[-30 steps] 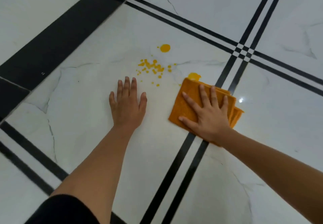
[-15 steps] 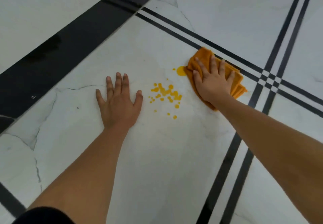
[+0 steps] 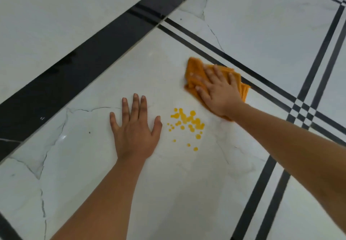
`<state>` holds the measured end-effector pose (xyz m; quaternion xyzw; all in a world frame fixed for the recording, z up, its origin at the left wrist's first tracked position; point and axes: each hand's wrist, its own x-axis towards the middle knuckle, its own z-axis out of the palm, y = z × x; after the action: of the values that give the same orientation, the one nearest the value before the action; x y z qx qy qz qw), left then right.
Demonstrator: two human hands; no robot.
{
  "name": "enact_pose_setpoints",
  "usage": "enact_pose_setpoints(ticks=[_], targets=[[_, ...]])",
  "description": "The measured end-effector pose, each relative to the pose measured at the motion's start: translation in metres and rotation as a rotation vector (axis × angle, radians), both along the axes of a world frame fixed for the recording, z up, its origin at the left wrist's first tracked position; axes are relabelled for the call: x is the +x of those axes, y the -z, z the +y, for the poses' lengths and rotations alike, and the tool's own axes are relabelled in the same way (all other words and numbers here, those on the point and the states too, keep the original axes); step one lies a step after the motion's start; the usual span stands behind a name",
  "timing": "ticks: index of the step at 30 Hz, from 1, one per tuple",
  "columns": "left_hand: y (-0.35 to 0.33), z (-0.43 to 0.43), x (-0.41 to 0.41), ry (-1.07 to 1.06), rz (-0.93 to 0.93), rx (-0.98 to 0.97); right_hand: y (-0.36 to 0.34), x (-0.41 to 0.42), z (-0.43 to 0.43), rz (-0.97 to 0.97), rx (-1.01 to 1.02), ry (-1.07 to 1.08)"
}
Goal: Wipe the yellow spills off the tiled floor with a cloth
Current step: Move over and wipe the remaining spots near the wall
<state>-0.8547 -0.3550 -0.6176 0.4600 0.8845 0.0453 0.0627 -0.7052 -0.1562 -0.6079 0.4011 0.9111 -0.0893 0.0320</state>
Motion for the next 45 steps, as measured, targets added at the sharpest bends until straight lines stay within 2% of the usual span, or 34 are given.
enact_pose_setpoints(ticks=[2, 3, 4, 7, 8, 11, 12, 15, 16, 19, 20, 23, 24, 26, 27, 31, 34, 35, 38, 39, 42, 43, 45], targets=[[0.000, -0.001, 0.000, -0.003, -0.002, 0.009, -0.004, -0.019, 0.010, 0.034, -0.075, 0.274], [0.000, 0.000, 0.000, -0.005, -0.002, 0.011, -0.004, -0.027, 0.006, 0.031, -0.081, 0.296], [0.000, -0.001, 0.001, -0.005, -0.002, 0.006, -0.002, -0.033, -0.003, 0.025, -0.058, 0.209], [0.001, 0.002, 0.000, -0.008, 0.007, -0.008, 0.001, -0.031, -0.013, 0.006, 0.000, -0.226], [0.001, 0.002, -0.001, -0.008, -0.001, -0.011, -0.001, -0.033, -0.001, -0.004, 0.009, -0.220], [0.001, 0.001, -0.001, -0.010, -0.006, -0.009, -0.002, -0.051, 0.011, 0.043, -0.047, 0.135], [0.001, 0.000, 0.000, -0.010, -0.007, -0.009, -0.001, -0.053, 0.003, 0.048, -0.049, 0.117], [0.000, 0.000, 0.000, -0.009, -0.001, -0.005, 0.002, -0.039, -0.015, 0.025, -0.018, -0.264], [0.000, 0.001, -0.002, -0.006, -0.005, 0.000, 0.000, -0.038, -0.008, 0.011, -0.006, -0.270], [-0.001, 0.000, -0.001, -0.006, -0.011, 0.008, -0.004, -0.046, -0.006, 0.055, -0.068, 0.163], [-0.001, 0.000, 0.000, -0.007, -0.014, 0.006, -0.002, -0.047, -0.016, 0.066, -0.055, 0.145], [0.000, 0.001, -0.003, -0.007, -0.016, -0.001, 0.003, -0.032, -0.040, 0.037, -0.003, -0.182], [-0.001, 0.001, -0.002, -0.009, -0.025, 0.003, 0.001, -0.030, -0.038, 0.027, -0.016, -0.164], [-0.004, -0.001, -0.001, -0.005, -0.039, 0.010, -0.004, -0.036, -0.041, 0.064, -0.091, 0.148], [-0.004, 0.001, -0.001, -0.004, -0.051, 0.010, -0.005, -0.040, -0.048, 0.067, -0.109, 0.227], [-0.008, -0.008, -0.002, 0.063, -0.040, 0.045, 0.000, -0.027, -0.083, 0.038, -0.025, -0.092], [-0.010, -0.028, -0.005, 0.141, -0.017, 0.027, -0.008, -0.025, -0.087, 0.049, -0.098, 0.197], [-0.010, -0.035, -0.007, 0.156, -0.015, 0.009, -0.006, -0.024, -0.097, 0.059, -0.092, 0.164], [-0.012, -0.054, -0.016, 0.172, -0.010, -0.045, -0.002, -0.007, -0.121, 0.011, -0.056, -0.271], [-0.013, -0.057, -0.016, 0.176, -0.015, -0.052, -0.004, -0.005, -0.116, -0.017, -0.055, -0.275], [-0.015, -0.063, -0.011, 0.198, -0.038, -0.055, -0.008, -0.022, -0.115, 0.039, -0.110, 0.181], [-0.015, -0.064, -0.011, 0.206, -0.038, -0.052, -0.006, -0.024, -0.125, 0.039, -0.083, 0.157], [-0.013, -0.065, -0.009, 0.214, -0.033, -0.040, 0.000, -0.009, -0.142, 0.034, -0.021, -0.161]])
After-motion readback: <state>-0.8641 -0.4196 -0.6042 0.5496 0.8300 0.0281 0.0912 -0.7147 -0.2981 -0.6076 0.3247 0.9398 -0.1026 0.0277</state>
